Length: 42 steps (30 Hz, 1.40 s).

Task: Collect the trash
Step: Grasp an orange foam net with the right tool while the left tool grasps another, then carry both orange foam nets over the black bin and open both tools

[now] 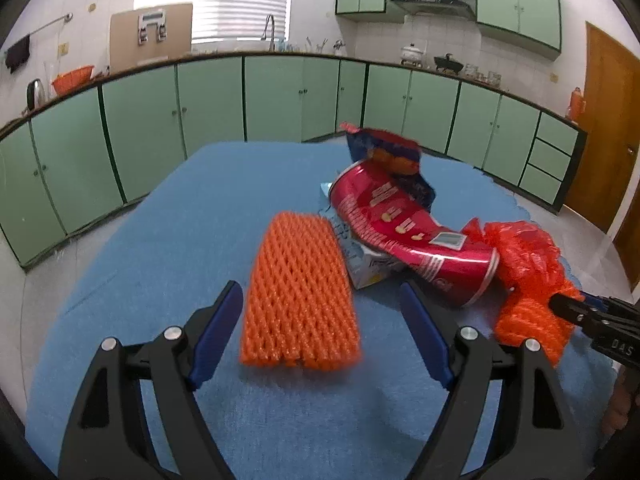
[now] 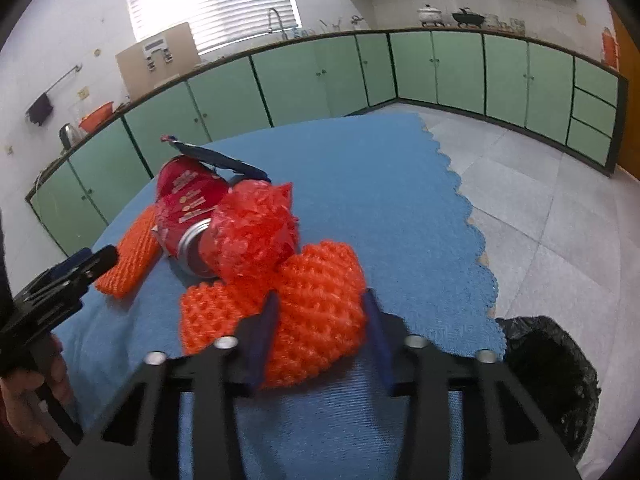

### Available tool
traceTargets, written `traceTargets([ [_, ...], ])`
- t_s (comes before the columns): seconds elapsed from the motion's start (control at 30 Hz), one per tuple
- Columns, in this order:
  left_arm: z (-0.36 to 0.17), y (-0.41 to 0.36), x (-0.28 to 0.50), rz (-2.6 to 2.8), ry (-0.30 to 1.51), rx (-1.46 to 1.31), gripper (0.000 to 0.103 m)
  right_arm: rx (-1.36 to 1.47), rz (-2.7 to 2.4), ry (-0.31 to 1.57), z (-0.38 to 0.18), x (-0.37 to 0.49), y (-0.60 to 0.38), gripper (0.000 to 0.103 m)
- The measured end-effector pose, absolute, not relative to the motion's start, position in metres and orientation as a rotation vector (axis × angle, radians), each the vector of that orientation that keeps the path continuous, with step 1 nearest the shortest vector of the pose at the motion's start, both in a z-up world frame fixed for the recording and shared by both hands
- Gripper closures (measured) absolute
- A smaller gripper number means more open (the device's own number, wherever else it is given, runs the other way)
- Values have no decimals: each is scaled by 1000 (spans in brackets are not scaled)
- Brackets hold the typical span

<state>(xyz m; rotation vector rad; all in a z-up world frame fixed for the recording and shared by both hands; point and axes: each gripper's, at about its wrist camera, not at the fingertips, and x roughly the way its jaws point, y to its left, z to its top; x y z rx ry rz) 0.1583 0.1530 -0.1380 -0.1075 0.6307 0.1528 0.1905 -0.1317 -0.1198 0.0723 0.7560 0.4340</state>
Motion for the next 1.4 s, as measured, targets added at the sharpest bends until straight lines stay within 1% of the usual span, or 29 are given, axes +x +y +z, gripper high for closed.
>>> traceTargets([
  [0.03,-140,154,160,159,643,-110,23,64,437,750,-118,189,-132,78],
  [0.1,-144,158,166,175,684,-123,23,61,450,744,-114,188,-132,80],
  [0.23,-150,164,175,186,738,-145,24,67,455,731,-109,187,-135,81],
  [0.27,-150,166,176,185,747,-147,26,69,455,730,-107,187,-136,81],
  [0.3,-151,167,178,181,755,-149,32,71,453,727,-106,187,-137,81],
  [0.33,-153,167,180,176,771,-151,35,74,452,725,-105,188,-138,81],
  [0.43,-157,171,185,170,802,-157,50,84,451,716,-102,188,-140,81],
  [0.5,-157,173,185,158,799,-161,67,88,450,708,-99,187,-141,81],
  [0.53,-156,173,184,152,795,-162,72,89,450,705,-98,187,-141,81],
  [0.57,-156,173,184,148,791,-161,81,93,449,701,-96,187,-142,81],
  [0.6,-155,173,183,145,786,-161,87,96,448,698,-95,186,-143,81],
  [0.67,-153,172,180,139,773,-163,92,100,445,687,-92,185,-145,81],
  [0.77,-146,170,175,131,748,-183,94,103,440,674,-86,184,-147,81],
  [1.07,-105,152,146,121,636,-166,94,97,421,611,-60,172,-155,81],
  [1.23,-82,125,139,71,590,-143,94,94,412,571,-43,161,-164,81],
  [1.4,-71,98,136,7,561,-115,94,94,394,537,-28,152,-176,82],
])
